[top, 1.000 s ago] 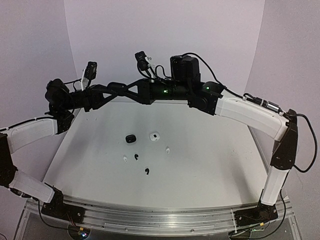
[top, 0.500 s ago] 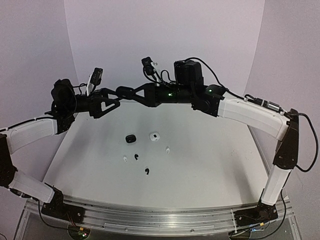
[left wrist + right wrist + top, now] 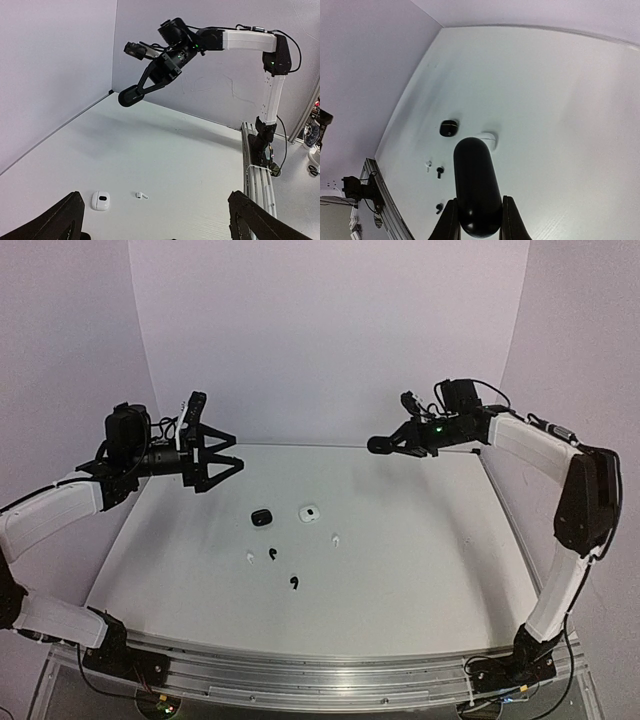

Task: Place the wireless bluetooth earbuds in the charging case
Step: Place the charging case with the earbuds at the center of the board.

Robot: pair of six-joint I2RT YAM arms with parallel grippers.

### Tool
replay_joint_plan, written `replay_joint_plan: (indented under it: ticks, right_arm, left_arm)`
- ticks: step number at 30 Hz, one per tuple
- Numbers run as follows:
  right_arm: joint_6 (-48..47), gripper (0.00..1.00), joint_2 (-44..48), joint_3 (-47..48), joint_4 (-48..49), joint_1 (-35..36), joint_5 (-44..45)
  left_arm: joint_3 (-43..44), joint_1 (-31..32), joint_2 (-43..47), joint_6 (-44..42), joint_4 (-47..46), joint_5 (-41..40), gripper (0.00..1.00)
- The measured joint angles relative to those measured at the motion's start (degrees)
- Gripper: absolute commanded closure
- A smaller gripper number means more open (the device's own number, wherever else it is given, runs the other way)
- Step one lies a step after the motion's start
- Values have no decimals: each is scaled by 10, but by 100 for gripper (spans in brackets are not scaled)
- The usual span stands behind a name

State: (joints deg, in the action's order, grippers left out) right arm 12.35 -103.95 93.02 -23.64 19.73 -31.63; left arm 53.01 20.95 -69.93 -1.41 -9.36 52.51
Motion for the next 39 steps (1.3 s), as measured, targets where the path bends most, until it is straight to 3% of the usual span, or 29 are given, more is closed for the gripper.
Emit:
replay_joint_plan:
  ticks: [8, 14, 21, 33, 39]
  right_arm:
    - [-78, 100, -158, 29, -120, -84, -48]
    - [-122, 100, -280, 121, -183, -119, -61]
    - [-152, 100, -335, 177, -217, -136, -83]
    - [-180, 66, -376, 216, -248, -153, -121]
    - [-184, 58, -393, 227, -258, -163, -106]
  left_arm:
    - [2, 0, -18, -22, 31, 2, 1]
    - [18, 0, -51, -31, 53, -2, 1]
    - [35, 0, -63, -44, 71, -6, 1]
    - [53, 0, -100, -62, 92, -15, 2]
    - [59, 0, -106, -63, 94, -18, 2]
